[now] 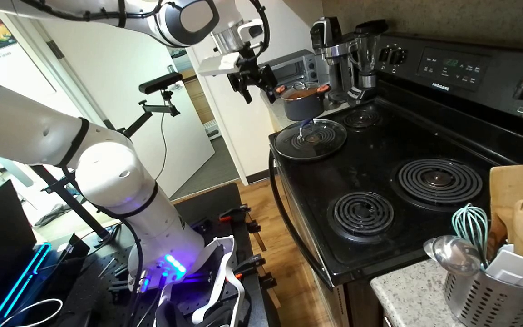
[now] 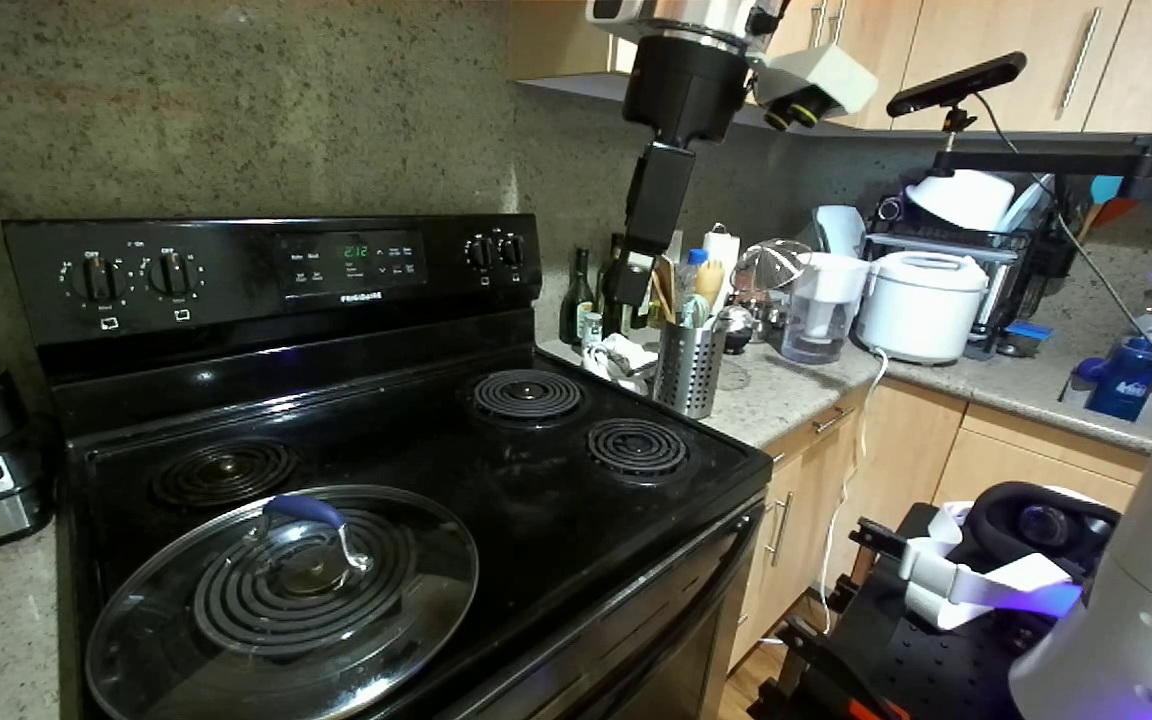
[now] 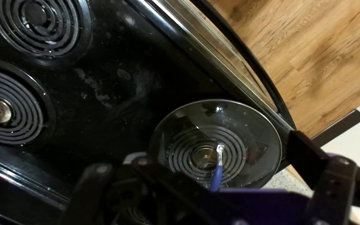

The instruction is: Move the lid from the front left plate of the stove to the back right one

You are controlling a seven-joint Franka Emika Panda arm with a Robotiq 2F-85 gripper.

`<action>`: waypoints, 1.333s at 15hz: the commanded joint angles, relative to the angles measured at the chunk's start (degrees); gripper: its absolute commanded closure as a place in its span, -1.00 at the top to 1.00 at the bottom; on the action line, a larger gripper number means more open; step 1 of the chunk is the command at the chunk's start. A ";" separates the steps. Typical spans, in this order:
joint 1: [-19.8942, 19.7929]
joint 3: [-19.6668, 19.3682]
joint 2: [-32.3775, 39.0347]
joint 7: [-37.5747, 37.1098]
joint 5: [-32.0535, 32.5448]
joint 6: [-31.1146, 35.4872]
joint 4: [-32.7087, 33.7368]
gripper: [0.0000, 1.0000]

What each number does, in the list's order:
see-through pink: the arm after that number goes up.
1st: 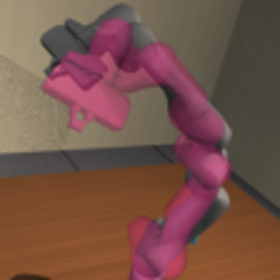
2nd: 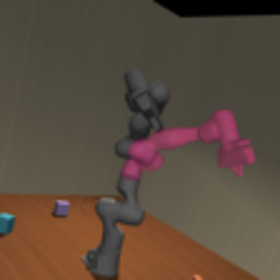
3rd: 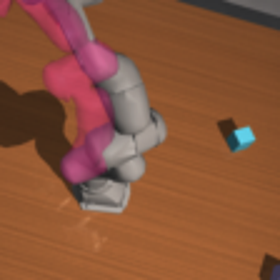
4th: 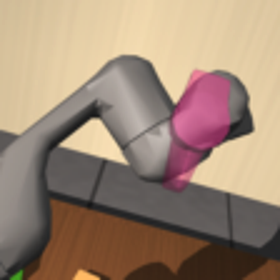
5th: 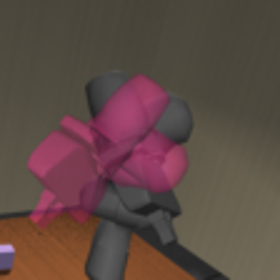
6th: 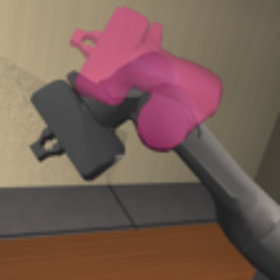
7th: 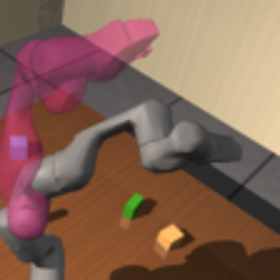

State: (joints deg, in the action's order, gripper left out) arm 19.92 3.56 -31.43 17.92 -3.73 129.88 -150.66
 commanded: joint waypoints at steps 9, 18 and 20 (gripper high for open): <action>-1.75 4.63 22.59 -0.52 1.10 4.37 17.70 1.00; -2.20 8.99 41.38 -2.20 6.69 2.04 32.86 1.00; -2.12 9.36 44.12 -2.95 8.53 1.66 35.04 1.00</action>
State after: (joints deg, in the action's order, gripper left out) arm 18.58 11.53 8.38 17.03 1.92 134.12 -120.60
